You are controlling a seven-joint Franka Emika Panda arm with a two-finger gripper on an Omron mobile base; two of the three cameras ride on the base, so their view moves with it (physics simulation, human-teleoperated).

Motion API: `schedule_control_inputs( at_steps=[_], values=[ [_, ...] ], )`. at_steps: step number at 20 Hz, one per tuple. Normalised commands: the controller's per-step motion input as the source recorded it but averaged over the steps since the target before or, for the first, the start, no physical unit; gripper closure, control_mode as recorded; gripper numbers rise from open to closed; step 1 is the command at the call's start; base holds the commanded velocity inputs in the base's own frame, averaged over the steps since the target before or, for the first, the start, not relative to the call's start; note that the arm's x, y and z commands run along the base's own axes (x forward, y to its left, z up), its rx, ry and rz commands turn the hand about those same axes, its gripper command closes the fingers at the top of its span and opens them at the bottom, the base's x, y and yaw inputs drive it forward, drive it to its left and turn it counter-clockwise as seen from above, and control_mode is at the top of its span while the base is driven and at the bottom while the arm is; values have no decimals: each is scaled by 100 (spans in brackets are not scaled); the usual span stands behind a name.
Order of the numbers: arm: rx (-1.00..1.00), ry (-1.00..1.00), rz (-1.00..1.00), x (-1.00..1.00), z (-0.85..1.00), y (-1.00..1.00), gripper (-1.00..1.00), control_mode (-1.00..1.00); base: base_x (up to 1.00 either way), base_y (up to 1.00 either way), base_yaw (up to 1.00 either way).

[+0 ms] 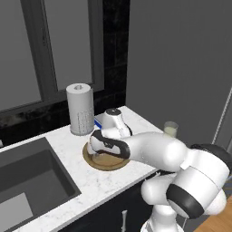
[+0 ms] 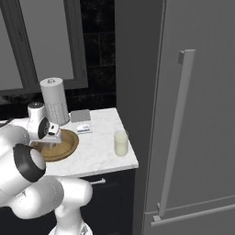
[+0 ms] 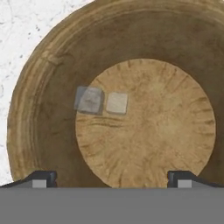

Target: Grab a lemon wedge from the fridge and one ice cube from the ice bowl, and put them in the glass of lemonade.

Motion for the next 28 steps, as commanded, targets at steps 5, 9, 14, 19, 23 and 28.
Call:
schedule_control_inputs(
  at_steps=[5,9,14,19,23,28],
  values=[
    [0,0,0,20,-15,8,-100,-100,0,0,0],
    [0,0,0,8,-19,8,-100,-100,0,0,0],
    [0,0,0,7,-20,7,-100,-100,0,0,0],
    [0,0,0,17,-10,2,-100,-100,0,0,0],
    [0,0,0,20,-14,4,-100,-100,0,0,0],
    [0,0,0,20,-17,5,-100,-100,0,0,0]
  ],
)
